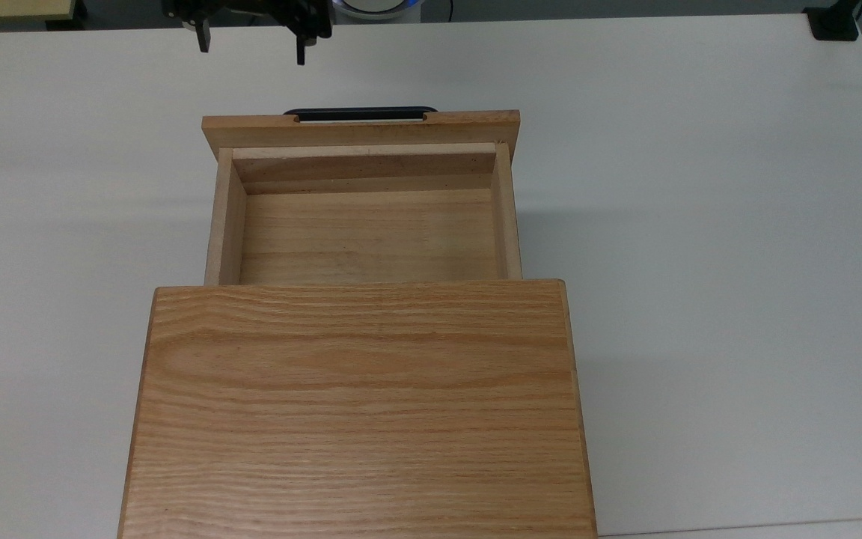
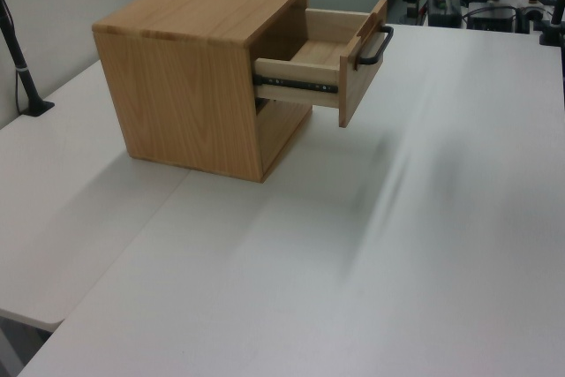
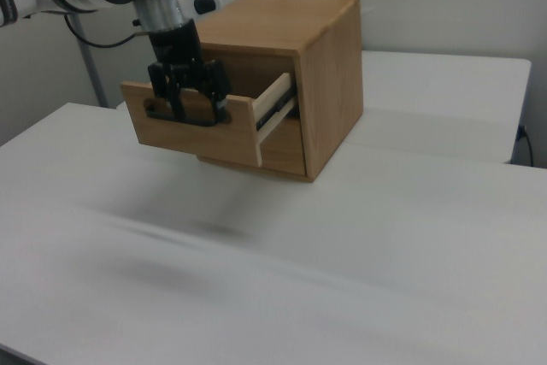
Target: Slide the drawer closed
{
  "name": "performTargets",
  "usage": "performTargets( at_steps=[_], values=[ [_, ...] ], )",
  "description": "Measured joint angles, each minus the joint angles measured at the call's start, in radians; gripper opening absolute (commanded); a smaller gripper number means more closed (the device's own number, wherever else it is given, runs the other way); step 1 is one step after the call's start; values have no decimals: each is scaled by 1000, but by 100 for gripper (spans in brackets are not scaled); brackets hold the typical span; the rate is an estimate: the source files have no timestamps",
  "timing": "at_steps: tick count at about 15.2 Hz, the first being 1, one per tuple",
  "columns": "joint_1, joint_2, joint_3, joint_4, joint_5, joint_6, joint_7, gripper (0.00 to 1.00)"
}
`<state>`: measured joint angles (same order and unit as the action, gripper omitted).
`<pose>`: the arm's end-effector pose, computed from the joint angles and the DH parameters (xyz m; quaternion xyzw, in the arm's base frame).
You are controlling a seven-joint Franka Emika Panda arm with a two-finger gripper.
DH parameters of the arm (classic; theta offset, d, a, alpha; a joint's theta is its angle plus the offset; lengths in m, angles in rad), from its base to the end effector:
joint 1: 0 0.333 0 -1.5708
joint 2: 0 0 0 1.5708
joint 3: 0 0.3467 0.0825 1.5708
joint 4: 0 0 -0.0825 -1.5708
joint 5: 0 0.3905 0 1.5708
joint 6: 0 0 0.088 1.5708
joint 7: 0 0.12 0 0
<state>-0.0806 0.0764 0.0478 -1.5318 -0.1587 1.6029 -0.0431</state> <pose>0.5885 -0.0390 0.6212 0.9970 0.0078 -0.0055 0.0772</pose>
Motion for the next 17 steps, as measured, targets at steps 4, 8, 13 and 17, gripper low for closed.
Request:
performTargets(
  at_steps=[4,8,13,17],
  values=[
    [7,1,10,0,40,-86,-73,100],
    [29,1,11,-1,93,-102,-83,90],
    [46,1,11,-1,141,-102,-83,17],
    [46,1,4,-1,160,-102,-83,0]
  ],
)
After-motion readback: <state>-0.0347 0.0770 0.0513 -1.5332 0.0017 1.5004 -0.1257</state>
